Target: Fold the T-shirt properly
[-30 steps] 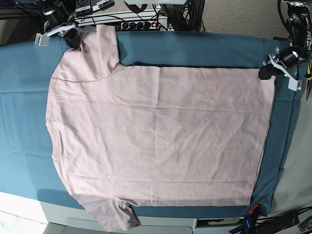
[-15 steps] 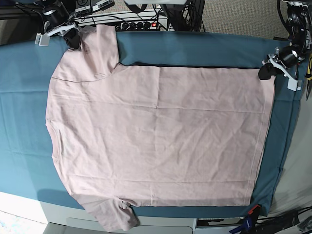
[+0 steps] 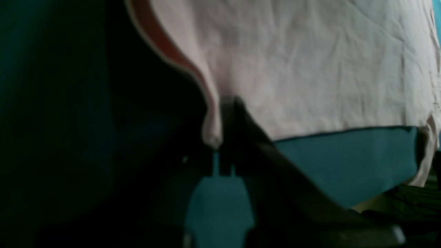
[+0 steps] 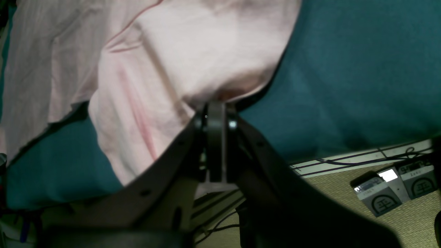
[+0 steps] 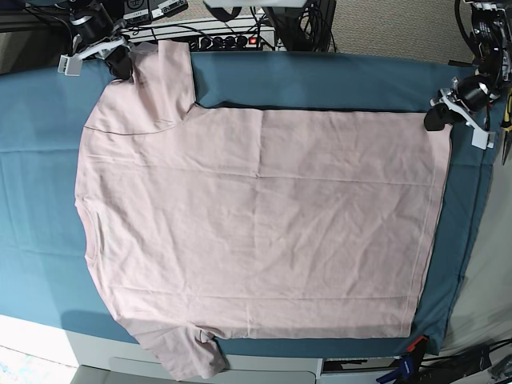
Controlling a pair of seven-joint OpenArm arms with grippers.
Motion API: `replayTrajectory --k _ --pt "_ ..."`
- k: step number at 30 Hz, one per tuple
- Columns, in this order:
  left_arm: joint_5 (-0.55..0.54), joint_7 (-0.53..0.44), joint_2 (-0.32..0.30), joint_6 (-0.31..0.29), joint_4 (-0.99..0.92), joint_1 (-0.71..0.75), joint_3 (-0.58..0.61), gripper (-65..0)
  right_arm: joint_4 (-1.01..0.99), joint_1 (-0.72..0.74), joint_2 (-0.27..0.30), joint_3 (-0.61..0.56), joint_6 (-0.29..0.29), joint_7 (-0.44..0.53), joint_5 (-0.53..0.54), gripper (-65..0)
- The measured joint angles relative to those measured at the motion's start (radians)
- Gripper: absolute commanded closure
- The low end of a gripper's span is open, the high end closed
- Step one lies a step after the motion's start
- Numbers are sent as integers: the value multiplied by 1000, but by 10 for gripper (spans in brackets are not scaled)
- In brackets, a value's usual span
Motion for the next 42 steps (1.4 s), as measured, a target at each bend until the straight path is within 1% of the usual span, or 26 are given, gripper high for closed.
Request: replayTrajectory --k 17,42 --pt "18 -2 0 0 0 0 0 0 0 0 0 0 6 8 -15 0" --pt "18 -4 0 0 0 0 0 0 0 0 0 0 6 12 -16 0"
